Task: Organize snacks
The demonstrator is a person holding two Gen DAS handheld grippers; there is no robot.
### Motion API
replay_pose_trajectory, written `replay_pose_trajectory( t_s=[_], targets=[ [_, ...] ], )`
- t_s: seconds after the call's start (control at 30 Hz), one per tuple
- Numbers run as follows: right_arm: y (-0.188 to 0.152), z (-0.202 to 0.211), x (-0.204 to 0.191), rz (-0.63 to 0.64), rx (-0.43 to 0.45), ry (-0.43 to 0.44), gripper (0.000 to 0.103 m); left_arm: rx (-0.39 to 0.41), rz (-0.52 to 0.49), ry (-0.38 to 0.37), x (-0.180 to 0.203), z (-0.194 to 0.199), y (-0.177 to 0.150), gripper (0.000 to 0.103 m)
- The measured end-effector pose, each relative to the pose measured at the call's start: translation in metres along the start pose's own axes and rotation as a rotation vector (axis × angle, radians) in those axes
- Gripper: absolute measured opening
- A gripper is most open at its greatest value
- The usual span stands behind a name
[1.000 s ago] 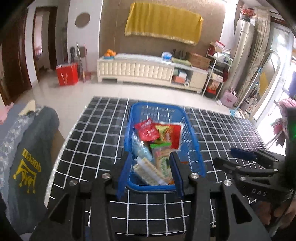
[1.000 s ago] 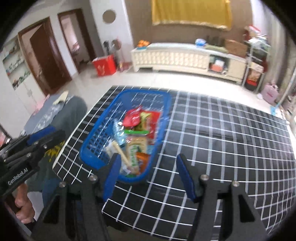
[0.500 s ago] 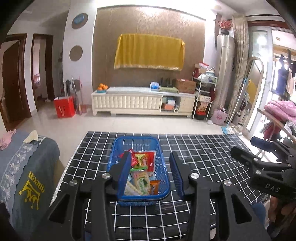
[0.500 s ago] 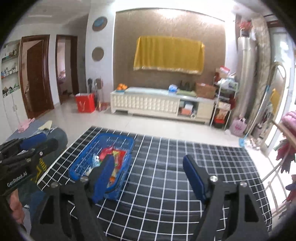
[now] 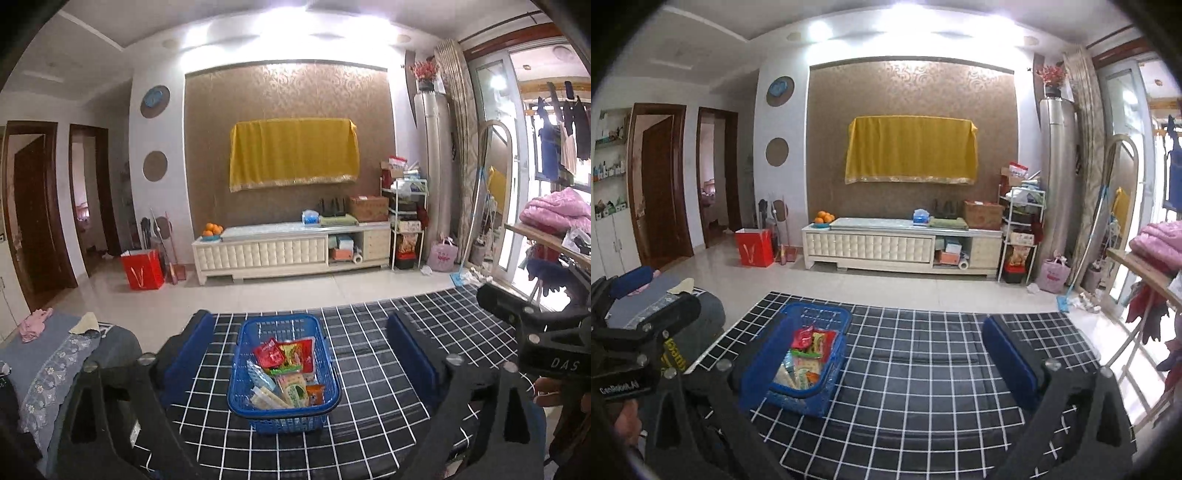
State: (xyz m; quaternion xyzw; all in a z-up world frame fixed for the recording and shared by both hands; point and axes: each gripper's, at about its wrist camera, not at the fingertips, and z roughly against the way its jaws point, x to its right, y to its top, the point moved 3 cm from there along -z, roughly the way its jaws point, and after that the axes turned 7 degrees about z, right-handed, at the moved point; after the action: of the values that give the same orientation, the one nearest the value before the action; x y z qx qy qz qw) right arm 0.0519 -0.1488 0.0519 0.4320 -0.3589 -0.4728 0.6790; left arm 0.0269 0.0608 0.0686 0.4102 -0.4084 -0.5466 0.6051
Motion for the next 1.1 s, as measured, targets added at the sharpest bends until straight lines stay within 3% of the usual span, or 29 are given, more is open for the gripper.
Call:
replay_pose_trajectory(
  t_s=[1.1],
  targets=[
    [-0.003,0.008,-0.004,-0.007,-0.030,0.038,0.103,-0.051,-0.011,-0.024,0.004,0.004,-0.008,0.103]
  ],
)
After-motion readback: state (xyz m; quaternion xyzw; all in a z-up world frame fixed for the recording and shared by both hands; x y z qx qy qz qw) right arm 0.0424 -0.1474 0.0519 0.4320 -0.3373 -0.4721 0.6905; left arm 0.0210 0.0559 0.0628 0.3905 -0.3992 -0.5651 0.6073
